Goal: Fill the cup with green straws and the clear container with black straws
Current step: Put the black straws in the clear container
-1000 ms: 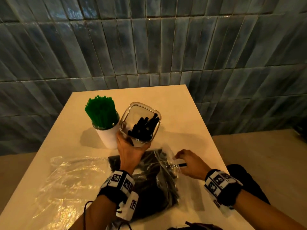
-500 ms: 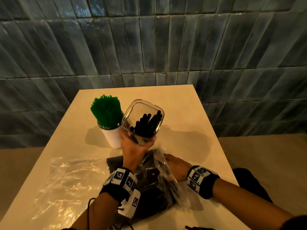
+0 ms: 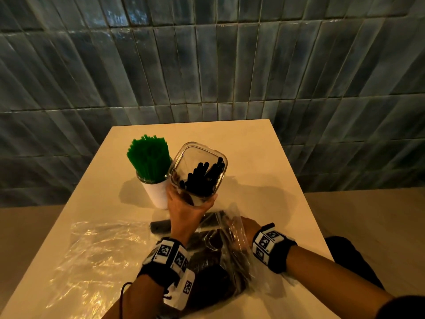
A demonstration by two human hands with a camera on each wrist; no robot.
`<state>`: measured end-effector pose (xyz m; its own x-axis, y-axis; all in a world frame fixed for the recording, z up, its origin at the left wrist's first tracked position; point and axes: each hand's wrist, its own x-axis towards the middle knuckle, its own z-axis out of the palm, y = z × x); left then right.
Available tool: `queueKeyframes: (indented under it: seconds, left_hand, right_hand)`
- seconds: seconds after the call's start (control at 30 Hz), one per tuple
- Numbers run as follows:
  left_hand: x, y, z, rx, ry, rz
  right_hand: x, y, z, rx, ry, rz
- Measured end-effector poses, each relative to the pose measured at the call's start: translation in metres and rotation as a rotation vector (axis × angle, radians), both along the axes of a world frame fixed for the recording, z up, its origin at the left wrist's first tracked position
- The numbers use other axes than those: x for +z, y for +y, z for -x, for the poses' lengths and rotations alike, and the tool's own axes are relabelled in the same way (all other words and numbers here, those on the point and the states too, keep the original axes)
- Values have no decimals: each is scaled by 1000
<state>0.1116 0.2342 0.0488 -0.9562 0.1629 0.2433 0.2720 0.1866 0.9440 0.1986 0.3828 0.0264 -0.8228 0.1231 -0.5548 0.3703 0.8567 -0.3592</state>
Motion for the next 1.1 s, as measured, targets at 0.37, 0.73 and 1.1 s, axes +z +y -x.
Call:
queueKeyframes:
  seconds: [0.37, 0.73, 1.1]
  left_hand:
    - [-1, 0, 0, -17, 5, 5]
    - [0, 4, 4, -25, 3, 17]
    - [17, 23, 28, -9, -166, 181]
  right_hand:
    - [19, 15, -7, 231, 72, -246]
    - [61, 54, -23, 320, 45, -356]
    - [125, 116, -52, 206, -71, -640]
